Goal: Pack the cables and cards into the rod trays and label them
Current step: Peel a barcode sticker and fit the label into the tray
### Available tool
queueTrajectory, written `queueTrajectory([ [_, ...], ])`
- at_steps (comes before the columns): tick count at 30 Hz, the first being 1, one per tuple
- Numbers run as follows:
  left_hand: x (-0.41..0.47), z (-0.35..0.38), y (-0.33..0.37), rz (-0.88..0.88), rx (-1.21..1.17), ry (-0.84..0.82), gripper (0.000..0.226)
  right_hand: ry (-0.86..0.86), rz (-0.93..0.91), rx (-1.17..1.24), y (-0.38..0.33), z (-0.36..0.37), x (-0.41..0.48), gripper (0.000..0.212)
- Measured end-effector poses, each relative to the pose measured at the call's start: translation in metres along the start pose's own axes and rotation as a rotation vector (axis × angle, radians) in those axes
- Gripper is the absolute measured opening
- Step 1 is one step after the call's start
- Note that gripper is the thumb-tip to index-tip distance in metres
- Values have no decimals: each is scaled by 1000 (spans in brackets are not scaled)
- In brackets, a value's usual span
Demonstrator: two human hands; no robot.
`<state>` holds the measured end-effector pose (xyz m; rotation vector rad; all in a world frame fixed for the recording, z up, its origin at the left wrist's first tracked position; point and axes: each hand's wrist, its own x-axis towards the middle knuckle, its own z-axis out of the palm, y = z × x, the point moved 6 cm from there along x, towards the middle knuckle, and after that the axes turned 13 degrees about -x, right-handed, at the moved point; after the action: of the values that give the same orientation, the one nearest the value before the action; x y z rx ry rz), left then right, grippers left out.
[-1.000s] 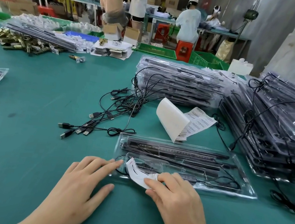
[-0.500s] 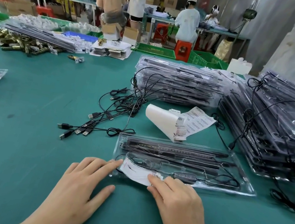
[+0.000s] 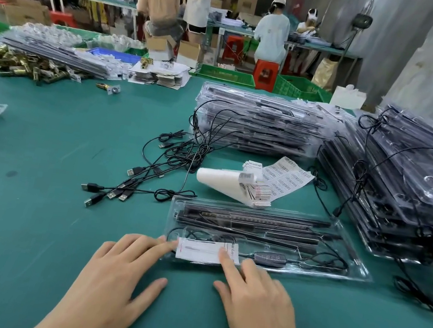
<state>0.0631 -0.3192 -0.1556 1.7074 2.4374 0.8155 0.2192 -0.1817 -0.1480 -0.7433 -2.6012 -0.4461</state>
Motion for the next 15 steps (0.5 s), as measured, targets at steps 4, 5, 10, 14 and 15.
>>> queueTrajectory([
  [4, 1, 1, 1, 12, 25, 2, 55, -106, 46, 8, 3, 0, -1, 58],
  [5, 1, 1, 1, 13, 28, 6, 56, -113, 43, 12, 3, 0, -1, 55],
  [10, 0, 2, 1, 21, 54, 16, 57, -188, 80, 32, 1, -4, -2, 57],
  [14, 0, 4, 2, 20, 84, 26, 58, -327, 104, -4, -11, -1, 8, 67],
  [15, 0, 5, 2, 9, 87, 27, 60, -350, 113, 43, -12, 3, 7, 70],
])
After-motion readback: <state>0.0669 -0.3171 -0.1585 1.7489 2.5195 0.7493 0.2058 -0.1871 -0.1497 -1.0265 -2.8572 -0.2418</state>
